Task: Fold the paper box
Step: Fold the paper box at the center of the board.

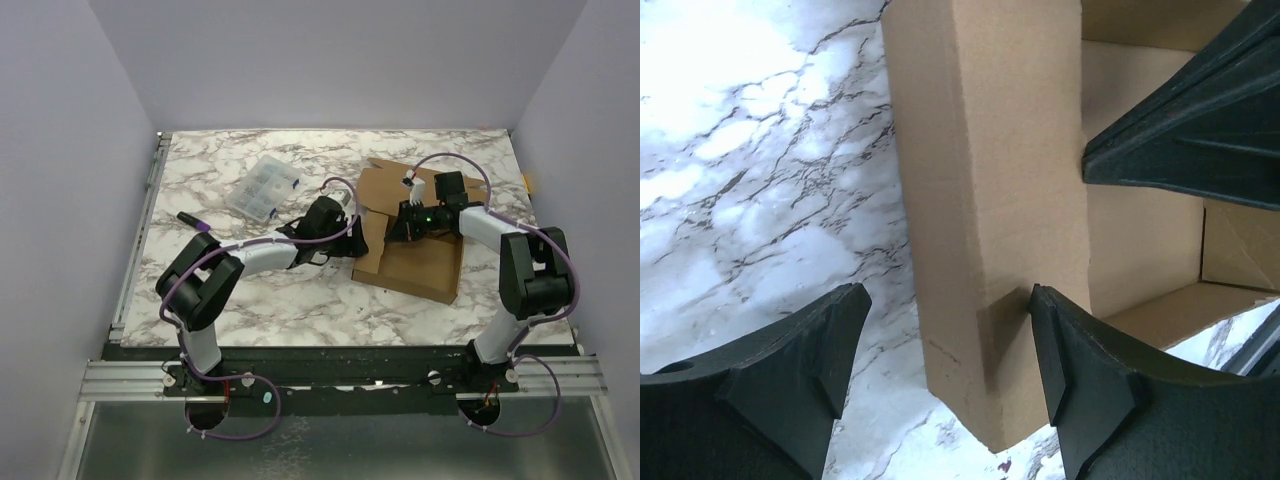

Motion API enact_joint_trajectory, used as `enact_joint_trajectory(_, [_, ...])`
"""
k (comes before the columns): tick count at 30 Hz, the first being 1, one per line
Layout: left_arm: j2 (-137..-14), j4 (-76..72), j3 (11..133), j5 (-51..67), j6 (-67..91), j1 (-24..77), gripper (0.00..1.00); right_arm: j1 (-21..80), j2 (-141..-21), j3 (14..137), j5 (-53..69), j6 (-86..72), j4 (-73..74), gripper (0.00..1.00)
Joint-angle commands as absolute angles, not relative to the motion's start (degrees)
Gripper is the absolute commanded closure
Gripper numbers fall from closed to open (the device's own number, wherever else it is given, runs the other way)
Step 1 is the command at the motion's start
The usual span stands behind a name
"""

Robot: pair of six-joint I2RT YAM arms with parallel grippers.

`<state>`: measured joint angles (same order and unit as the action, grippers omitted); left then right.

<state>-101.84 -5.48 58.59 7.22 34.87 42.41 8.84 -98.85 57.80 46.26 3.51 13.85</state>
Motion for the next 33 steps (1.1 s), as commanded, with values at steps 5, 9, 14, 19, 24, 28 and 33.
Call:
enact_joint_trajectory(5, [-106.1,-4.1,63.6,8.8,33.8,43.1,0.27,10.0,-100.7,59.5,44.8,4.5,15.1,0.93])
enact_joint_trajectory(9, [-108.7,-0.7,66.3,6.0,31.7,43.8,0.28,10.3,-100.7,59.4,44.7,4.7,15.1,0.93])
enact_joint_trajectory(14, [-111.7,2.0,68.3,3.9,30.4,44.2,0.37,10.3,-100.1,59.4,44.9,5.2,15.2,0.92])
enact_joint_trajectory(19, [-113.8,3.0,69.8,3.3,29.9,44.6,0.52,10.4,-97.2,58.9,45.4,6.1,14.9,0.88])
enact_joint_trajectory(24, [-114.2,4.3,71.3,1.8,29.2,44.6,0.59,10.3,-93.6,58.6,47.1,8.5,17.0,0.83])
enact_joint_trajectory(28, [-115.1,7.3,72.7,-0.3,26.7,45.3,0.77,10.3,-88.4,56.7,47.5,14.5,20.3,0.82])
enact_joint_trajectory(33, [-116.2,15.5,75.8,-9.9,18.4,47.8,1.00,10.4,-80.7,52.3,45.7,16.5,20.7,0.81])
